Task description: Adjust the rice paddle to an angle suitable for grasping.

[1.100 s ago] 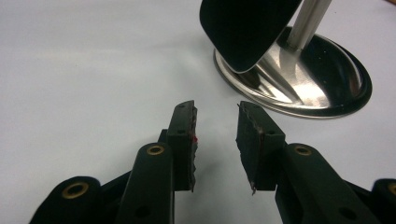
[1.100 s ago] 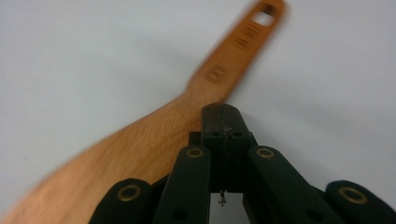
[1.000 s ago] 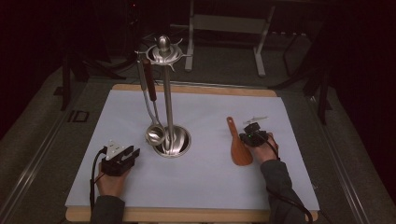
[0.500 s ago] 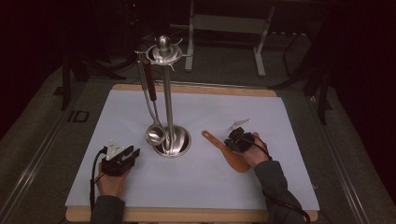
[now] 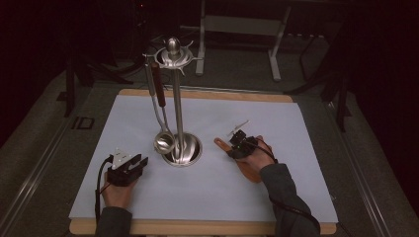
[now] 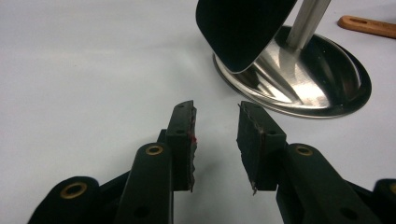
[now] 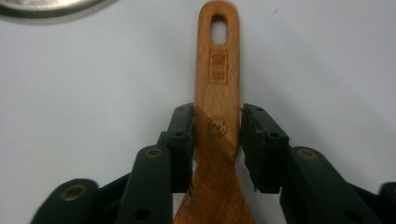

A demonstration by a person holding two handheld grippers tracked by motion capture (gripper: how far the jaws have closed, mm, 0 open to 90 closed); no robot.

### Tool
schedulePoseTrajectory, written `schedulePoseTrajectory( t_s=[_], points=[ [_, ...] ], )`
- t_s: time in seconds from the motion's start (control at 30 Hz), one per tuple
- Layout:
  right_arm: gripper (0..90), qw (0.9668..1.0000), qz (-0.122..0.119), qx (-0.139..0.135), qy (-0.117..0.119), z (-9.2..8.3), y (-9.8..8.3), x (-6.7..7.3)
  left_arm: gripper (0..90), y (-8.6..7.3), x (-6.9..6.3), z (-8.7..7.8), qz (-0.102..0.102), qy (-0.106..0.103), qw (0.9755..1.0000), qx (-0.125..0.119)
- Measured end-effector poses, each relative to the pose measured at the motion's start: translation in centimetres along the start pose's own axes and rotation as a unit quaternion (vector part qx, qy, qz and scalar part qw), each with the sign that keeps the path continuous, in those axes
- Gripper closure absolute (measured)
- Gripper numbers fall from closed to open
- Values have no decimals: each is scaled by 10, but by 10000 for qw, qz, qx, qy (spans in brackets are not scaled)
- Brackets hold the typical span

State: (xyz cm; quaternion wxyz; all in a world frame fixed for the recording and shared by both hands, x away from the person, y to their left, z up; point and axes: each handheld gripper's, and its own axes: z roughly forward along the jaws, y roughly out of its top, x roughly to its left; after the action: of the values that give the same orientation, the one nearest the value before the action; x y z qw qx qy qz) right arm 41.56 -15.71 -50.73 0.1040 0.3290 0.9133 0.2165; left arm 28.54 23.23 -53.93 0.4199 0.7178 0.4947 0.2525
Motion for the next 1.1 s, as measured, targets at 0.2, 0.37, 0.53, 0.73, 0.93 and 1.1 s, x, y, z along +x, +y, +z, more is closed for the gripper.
schedulePoseTrajectory(
  t_s=[0.2,0.37,0.53,0.73,0.93,1.1],
  points=[
    [660,9997,15,260,-6,-7,-6,-2,669,0,0,0,16,11,10000,1],
    [659,9987,-62,506,31,-13,-11,-4,668,0,-1,0,20,19,10000,5],
    [651,9961,-27,881,81,-16,-11,-10,665,0,-1,0,22,25,10000,11],
    [629,9928,44,1193,114,-13,-8,-14,665,0,-1,1,19,20,10000,15],
    [645,9887,30,1495,119,-10,0,-14,665,0,-1,1,44,34,10000,38],
    [663,9856,-71,1692,23,-8,5,-10,665,0,-1,1,44,31,10000,33]
  ],
)
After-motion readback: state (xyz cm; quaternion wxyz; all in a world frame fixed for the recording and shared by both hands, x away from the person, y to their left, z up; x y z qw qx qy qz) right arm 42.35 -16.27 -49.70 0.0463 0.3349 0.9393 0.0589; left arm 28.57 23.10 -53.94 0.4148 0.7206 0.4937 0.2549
